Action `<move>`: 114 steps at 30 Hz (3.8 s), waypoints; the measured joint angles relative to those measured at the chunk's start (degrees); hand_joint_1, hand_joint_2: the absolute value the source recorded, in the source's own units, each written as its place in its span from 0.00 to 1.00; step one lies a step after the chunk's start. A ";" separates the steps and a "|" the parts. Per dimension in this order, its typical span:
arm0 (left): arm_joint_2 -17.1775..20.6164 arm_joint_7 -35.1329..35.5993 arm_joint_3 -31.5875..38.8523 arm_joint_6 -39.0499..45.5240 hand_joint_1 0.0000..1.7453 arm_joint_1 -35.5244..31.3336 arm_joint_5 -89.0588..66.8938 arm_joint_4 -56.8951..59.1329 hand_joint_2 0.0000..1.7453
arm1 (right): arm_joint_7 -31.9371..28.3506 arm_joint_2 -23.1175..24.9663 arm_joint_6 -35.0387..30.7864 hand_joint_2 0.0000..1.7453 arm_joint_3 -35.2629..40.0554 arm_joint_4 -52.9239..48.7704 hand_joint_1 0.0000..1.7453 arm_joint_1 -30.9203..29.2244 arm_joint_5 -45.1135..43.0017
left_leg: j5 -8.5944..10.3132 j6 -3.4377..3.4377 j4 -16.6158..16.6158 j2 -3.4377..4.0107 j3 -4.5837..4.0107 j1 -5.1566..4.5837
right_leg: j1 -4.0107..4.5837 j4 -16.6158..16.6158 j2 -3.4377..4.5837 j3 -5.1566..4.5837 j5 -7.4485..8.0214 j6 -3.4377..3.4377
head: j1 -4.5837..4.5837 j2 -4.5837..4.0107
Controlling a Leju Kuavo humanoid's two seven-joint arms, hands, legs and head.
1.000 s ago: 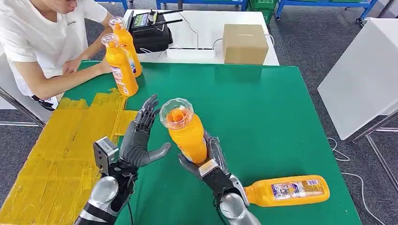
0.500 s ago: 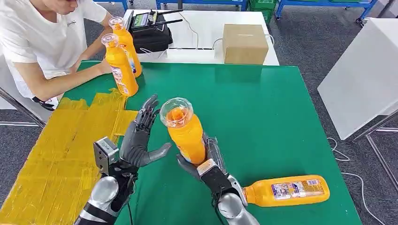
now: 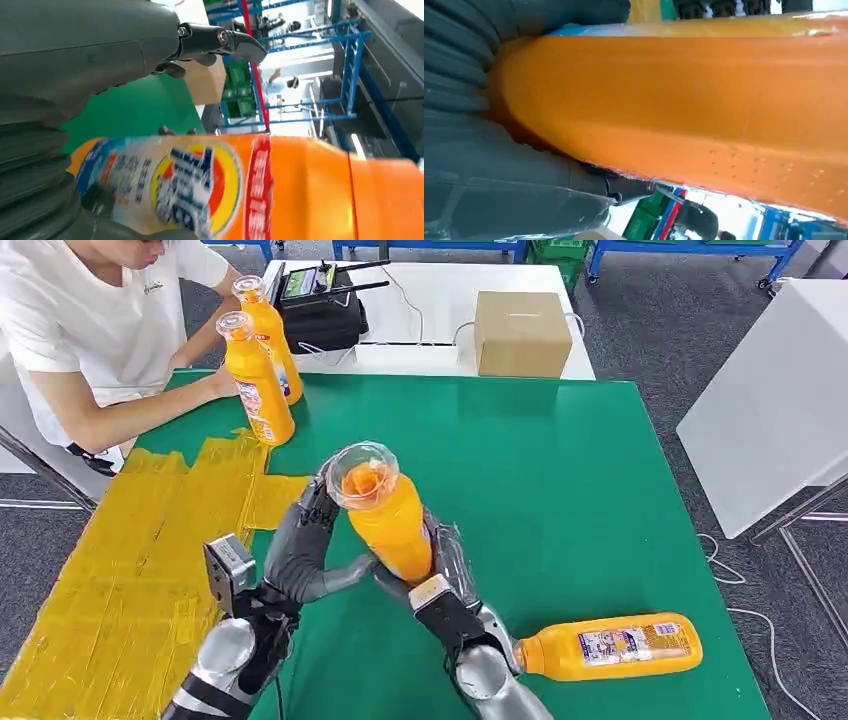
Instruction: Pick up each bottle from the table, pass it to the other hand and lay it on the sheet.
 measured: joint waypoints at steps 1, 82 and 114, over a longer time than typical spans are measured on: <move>0.09 -0.06 -0.41 -0.15 0.00 0.07 -0.26 0.00 1.00 | -0.30 0.00 -0.61 1.00 -0.07 0.00 1.00 -0.07 -0.39 | 0.00 0.00 0.00 0.00 0.00 0.00 | 0.00 0.00 0.00 0.00 0.00 0.00 | 0.00 0.00; 0.42 0.90 -0.72 0.20 0.00 1.30 1.97 6.69 1.00 | 6.45 0.33 -5.53 1.00 2.69 16.37 1.00 -9.88 19.93 | 0.01 0.00 0.02 0.05 0.00 0.01 | 0.00 0.00 0.05 -0.08 0.01 0.00 | -0.02 0.00; -0.52 1.18 -1.51 3.17 1.00 -2.73 1.20 6.40 1.00 | 4.52 0.42 -3.56 1.00 9.90 15.96 1.00 -10.33 18.38 | 0.01 0.00 0.02 0.28 0.02 0.05 | 0.03 0.01 0.27 -0.14 0.02 -0.01 | -0.31 0.00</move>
